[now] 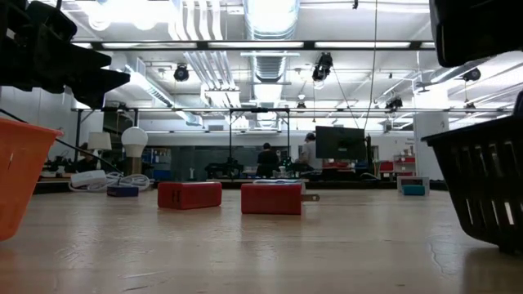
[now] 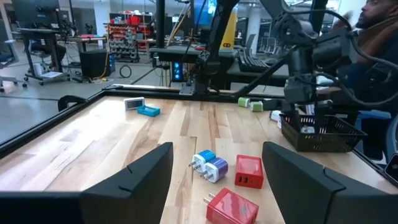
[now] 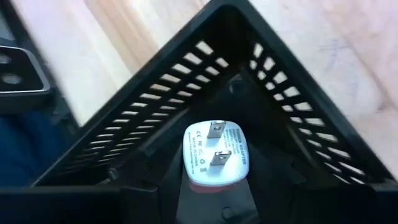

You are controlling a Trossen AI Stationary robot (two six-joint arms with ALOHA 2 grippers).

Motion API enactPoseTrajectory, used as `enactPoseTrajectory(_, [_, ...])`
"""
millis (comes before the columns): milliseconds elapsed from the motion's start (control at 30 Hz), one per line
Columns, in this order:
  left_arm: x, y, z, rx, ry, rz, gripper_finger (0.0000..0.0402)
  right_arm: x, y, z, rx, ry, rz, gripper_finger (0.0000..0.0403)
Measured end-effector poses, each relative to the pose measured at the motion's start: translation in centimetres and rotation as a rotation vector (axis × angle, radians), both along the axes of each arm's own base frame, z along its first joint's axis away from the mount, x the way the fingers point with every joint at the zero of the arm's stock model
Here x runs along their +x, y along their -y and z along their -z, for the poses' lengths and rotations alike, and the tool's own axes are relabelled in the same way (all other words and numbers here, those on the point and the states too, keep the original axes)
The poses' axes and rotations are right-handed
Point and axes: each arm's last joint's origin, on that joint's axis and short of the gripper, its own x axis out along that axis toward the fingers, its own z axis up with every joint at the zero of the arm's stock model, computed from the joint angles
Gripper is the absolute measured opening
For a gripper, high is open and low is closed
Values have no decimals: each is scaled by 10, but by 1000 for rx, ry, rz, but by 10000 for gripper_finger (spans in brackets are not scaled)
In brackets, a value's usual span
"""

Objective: Pick & Place Office items
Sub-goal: Put the top pink white charger adapter in the black bin

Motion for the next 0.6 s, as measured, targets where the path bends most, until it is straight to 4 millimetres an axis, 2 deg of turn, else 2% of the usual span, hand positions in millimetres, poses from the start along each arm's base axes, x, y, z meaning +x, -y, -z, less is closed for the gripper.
enactPoseTrajectory(433, [0,0,0,1,-3,0,252,4,-2,-6,-54,-50,3,149])
enactPoseTrajectory(600, [0,0,0,1,-3,0,252,4,-3,-6,-55,-49,3,168])
